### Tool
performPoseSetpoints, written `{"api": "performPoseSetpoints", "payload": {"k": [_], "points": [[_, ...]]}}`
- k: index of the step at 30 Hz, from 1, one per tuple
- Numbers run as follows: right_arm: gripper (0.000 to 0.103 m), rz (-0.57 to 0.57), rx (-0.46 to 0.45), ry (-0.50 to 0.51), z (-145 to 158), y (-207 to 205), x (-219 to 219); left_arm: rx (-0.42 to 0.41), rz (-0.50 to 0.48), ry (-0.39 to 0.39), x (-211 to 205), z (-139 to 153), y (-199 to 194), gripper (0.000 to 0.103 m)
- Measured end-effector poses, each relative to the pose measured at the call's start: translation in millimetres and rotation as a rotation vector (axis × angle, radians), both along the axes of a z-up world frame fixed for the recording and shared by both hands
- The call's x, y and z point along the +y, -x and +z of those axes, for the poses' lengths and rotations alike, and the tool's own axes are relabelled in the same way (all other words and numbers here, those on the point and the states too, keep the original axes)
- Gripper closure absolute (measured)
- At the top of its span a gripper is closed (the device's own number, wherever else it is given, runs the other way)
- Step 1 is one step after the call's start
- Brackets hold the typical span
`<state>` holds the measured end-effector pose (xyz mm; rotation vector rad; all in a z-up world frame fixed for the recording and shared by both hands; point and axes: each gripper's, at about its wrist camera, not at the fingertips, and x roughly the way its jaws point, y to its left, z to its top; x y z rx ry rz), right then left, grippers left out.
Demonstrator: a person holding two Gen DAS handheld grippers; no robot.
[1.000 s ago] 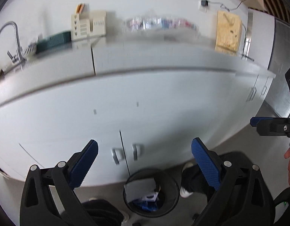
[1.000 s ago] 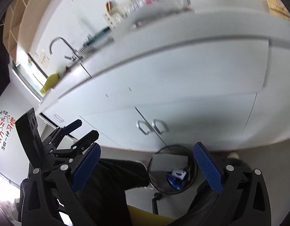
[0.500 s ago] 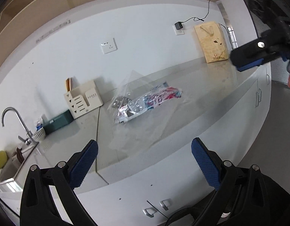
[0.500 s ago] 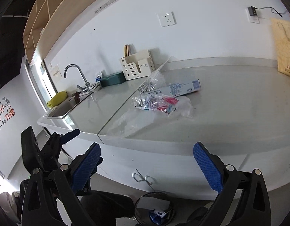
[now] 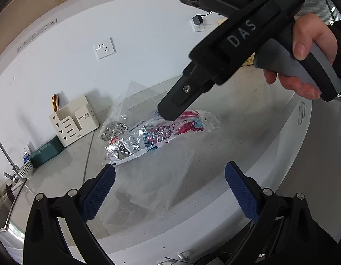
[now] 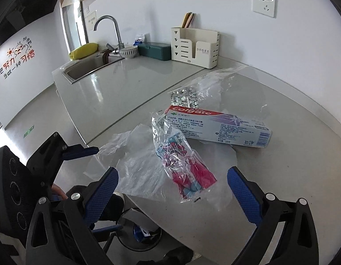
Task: Collect trash
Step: 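Grasp the pink toothbrush package with the right tool, then lift the toothbrush package and its clear bag off the counter with the right tool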
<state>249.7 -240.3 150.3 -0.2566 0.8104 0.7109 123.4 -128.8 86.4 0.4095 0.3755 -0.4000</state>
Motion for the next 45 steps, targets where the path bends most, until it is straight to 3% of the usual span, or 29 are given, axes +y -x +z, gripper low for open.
{"api": "performPoseSetpoints", "payload": {"k": [7, 11, 13, 18, 22, 32, 36, 45], "points": [[0.004, 0.094, 0.052, -0.002, -14, -29, 19, 0.027, -0.016, 0.003, 0, -3, -25, 0.004], [0.007, 0.126, 0.071, 0.009, -22, -39, 29, 0.062, -0.023, 0.018, 5, -6, -37, 0.016], [0.027, 0.129, 0.086, 0.017, -27, -43, 32, 0.078, -0.030, 0.027, 7, -8, -41, 0.022], [0.054, 0.121, 0.115, 0.060, -37, -49, 36, 0.096, -0.049, 0.041, 11, -9, -47, 0.033], [0.084, 0.092, 0.135, 0.033, -36, -54, 29, 0.122, -0.073, 0.041, 11, -11, -50, 0.046], [0.088, 0.020, 0.241, -0.302, -6, -63, -17, 0.122, -0.102, 0.080, 16, -5, -45, 0.084], [0.088, 0.007, 0.259, -0.422, 9, -56, -40, 0.120, -0.097, 0.104, 21, -2, -42, 0.092], [0.088, -0.062, 0.191, -0.551, 42, -34, -79, 0.099, -0.091, 0.162, 37, 12, -24, 0.101]]}}
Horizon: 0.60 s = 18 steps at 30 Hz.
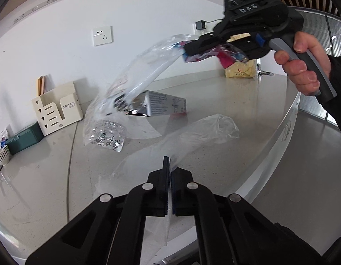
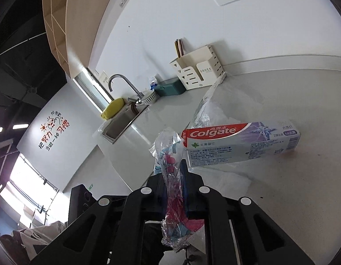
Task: Collect trash
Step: 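Lift the toothbrush package and its clear bag off the counter with the right tool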
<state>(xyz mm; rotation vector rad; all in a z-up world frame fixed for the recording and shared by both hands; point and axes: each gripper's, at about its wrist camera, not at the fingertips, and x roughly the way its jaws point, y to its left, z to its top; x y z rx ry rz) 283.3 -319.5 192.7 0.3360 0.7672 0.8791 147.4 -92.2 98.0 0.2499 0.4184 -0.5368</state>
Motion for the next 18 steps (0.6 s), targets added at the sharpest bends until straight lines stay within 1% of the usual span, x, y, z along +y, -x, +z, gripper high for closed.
{"api": "performPoseSetpoints", "payload": {"k": [3, 7, 9, 11, 12, 14, 18], "points": [[0.088, -0.019, -0.013, -0.041, 11, 8, -9, -0.007, 0.011, 0.017, 8, 4, 2, 0.101], [0.088, -0.028, 0.009, -0.092, 19, 8, -15, -0.022, 0.034, 0.027, 18, 9, 3, 0.101], [0.088, -0.041, 0.024, -0.105, 22, 3, -14, -0.022, 0.046, 0.040, 24, 12, 2, 0.101], [0.088, -0.037, 0.037, -0.141, 24, 2, -12, -0.023, 0.064, 0.055, 30, 14, 2, 0.101], [0.088, -0.022, 0.047, -0.174, 26, 0, -11, -0.027, 0.072, 0.060, 34, 16, 2, 0.101], [0.088, 0.000, 0.049, -0.208, 32, -2, -5, -0.031, 0.086, 0.068, 40, 17, 3, 0.101], [0.088, 0.038, 0.047, -0.221, 45, -10, 20, -0.036, 0.114, 0.071, 53, 17, 3, 0.101]]}}
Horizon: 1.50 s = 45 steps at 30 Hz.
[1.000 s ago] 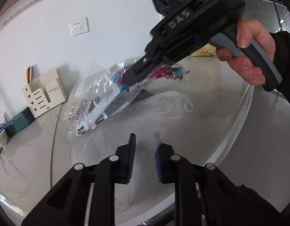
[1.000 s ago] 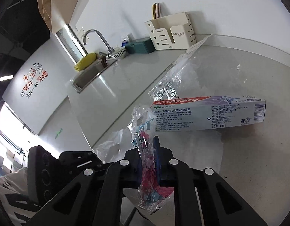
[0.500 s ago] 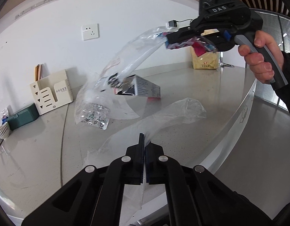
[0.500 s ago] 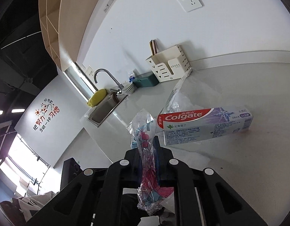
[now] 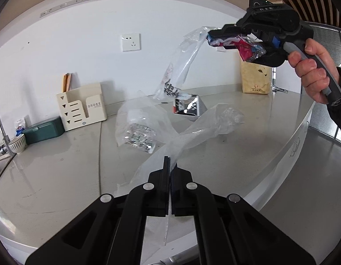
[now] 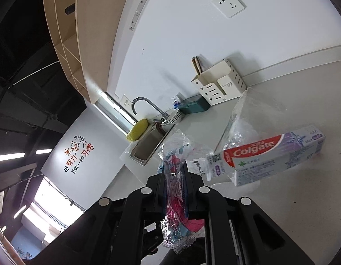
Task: Collect trash
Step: 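Lift the toothbrush package and its clear bag off the counter with the right tool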
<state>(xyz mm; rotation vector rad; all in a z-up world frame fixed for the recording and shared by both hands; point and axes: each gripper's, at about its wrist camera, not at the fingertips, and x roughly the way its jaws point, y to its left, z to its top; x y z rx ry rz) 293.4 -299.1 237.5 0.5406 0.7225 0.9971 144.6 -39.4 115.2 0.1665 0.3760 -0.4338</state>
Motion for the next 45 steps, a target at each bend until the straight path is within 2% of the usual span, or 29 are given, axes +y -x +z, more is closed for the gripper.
{"api": "performPoseSetpoints", "payload": {"k": [10, 16, 18, 24, 31, 45], "points": [[0.088, 0.028, -0.050, -0.017, 35, -7, 41, 0.002, 0.073, 0.068, 44, 5, -3, 0.101], [0.088, 0.020, -0.040, 0.007, 25, 7, 45, -0.016, 0.095, 0.106, 64, 10, 2, 0.101], [0.088, 0.012, -0.048, 0.028, 20, 17, 44, -0.026, 0.099, 0.116, 69, 13, 6, 0.101], [0.088, -0.016, -0.048, -0.001, 9, 53, 31, -0.045, 0.104, 0.154, 82, 24, 22, 0.101], [0.088, -0.049, -0.081, -0.037, 13, 104, 8, -0.060, 0.116, 0.180, 97, 33, 50, 0.101], [0.088, -0.075, -0.093, -0.009, -2, 196, -13, -0.116, 0.062, 0.166, 91, 51, 129, 0.101]]}}
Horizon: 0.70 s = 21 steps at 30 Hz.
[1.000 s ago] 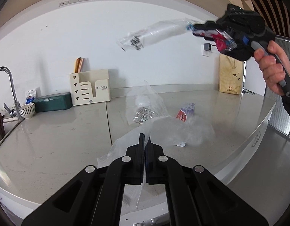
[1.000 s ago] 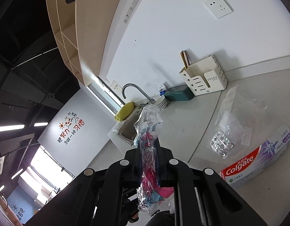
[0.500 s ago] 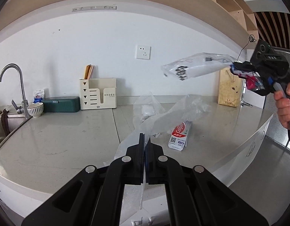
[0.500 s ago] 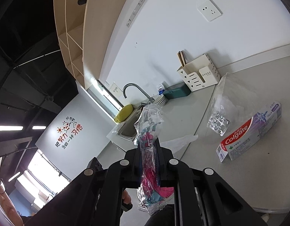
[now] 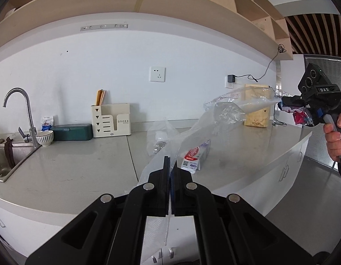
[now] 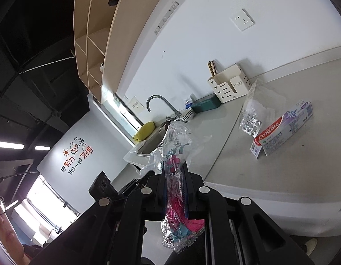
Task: Collect trash
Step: 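Lift the toothbrush package and its clear bag off the counter with the right tool, then carry the toothbrush package down over the mesh wastebasket with the right tool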
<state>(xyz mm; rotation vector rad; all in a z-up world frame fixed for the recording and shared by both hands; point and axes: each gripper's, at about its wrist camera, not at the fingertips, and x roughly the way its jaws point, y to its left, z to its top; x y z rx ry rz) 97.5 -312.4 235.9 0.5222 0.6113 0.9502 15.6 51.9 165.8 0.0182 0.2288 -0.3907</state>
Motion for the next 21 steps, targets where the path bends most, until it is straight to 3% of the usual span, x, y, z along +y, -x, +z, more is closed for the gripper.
{"api": "performPoseSetpoints", "payload": {"k": [13, 21], "points": [[0.088, 0.040, 0.053, 0.088, -53, 76, -6, 0.079, -0.052, -0.085, -18, -38, 70, 0.101], [0.088, 0.058, 0.146, 0.150, -115, 89, 6, 0.215, -0.090, -0.109, -40, -95, 68, 0.101]]}}
